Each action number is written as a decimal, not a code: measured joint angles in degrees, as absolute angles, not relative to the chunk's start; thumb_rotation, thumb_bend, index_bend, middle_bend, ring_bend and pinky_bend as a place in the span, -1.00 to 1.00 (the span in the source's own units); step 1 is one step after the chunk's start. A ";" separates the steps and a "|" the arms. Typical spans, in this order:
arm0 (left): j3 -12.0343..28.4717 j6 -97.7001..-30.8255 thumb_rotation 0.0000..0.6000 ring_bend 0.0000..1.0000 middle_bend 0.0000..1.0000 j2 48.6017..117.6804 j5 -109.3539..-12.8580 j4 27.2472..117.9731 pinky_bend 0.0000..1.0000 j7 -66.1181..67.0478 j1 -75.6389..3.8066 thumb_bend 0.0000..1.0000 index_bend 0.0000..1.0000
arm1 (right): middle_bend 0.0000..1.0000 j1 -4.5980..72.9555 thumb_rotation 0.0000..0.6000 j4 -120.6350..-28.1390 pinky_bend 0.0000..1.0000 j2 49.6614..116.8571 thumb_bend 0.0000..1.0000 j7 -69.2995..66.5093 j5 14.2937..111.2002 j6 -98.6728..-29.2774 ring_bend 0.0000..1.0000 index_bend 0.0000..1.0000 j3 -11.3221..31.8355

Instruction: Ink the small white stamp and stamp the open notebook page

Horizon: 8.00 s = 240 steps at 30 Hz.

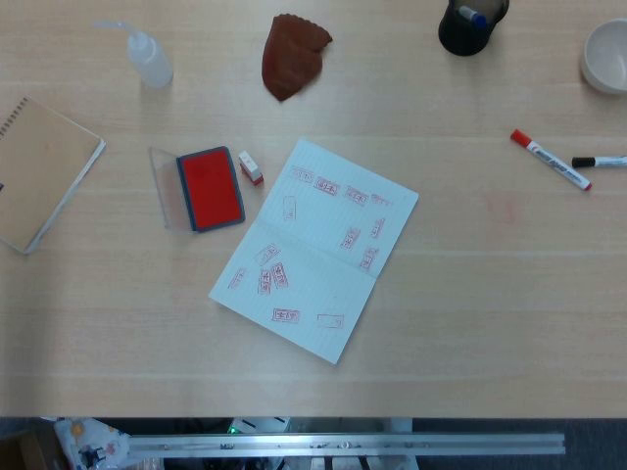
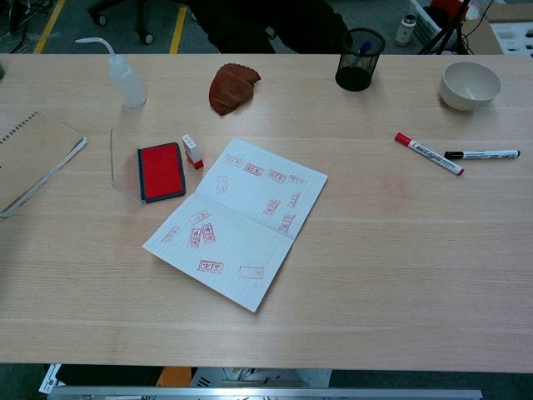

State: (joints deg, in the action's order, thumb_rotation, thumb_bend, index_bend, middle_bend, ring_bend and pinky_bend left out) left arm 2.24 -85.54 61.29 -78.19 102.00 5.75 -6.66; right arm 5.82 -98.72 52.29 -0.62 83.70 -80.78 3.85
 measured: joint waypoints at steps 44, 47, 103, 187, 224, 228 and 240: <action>11.09 -54.57 1.00 0.87 0.84 76.76 -74.10 97.32 1.00 25.65 -37.15 -0.58 -0.30 | -0.21 10.38 1.00 -98.94 -0.23 51.88 -0.59 1.40 81.60 -75.68 -0.35 -0.32 5.69; 11.12 -53.80 1.00 0.85 0.82 78.21 -72.63 95.59 1.00 26.48 -38.42 -0.58 -0.28 | -0.21 10.51 1.00 -98.77 -0.23 52.05 -0.59 1.51 81.45 -75.39 -0.35 -0.32 5.58; 6.56 -46.64 1.00 1.00 1.00 94.02 -60.21 72.68 1.00 35.99 -52.27 -0.58 -0.10 | -0.21 9.60 1.00 -97.92 -0.22 51.92 -0.59 1.77 79.58 -75.27 -0.35 -0.32 4.62; 4.83 -43.67 1.00 0.99 1.00 100.78 -66.61 59.15 1.00 29.66 -51.25 -0.25 0.00 | -0.21 9.00 1.00 -99.41 -0.23 51.74 -0.59 4.06 78.36 -75.12 -0.35 -0.32 4.34; 5.56 -44.36 1.00 0.99 1.00 97.67 -66.11 62.88 1.00 30.91 -51.12 -0.19 0.04 | -0.21 8.90 1.00 -98.82 -0.22 51.90 -0.59 3.42 78.64 -74.94 -0.35 -0.32 4.20; 5.12 -45.10 1.00 0.99 1.00 95.64 -66.76 65.10 1.00 31.40 -50.82 -0.19 0.04 | -0.21 8.84 1.00 -98.90 -0.22 51.85 -0.59 3.29 78.86 -75.12 -0.35 -0.32 4.17; 1.53 -46.90 1.00 0.99 1.00 90.38 -69.65 69.51 1.00 31.88 -48.24 -0.19 0.04 | -0.21 8.85 1.00 -98.65 -0.22 52.21 -0.59 2.66 79.41 -75.16 -0.35 -0.32 4.06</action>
State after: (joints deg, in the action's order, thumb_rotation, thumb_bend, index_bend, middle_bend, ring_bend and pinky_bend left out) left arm 1.53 -46.90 90.38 -69.65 69.51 31.88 -48.24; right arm 8.85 -98.65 52.21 2.66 79.41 -75.16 4.06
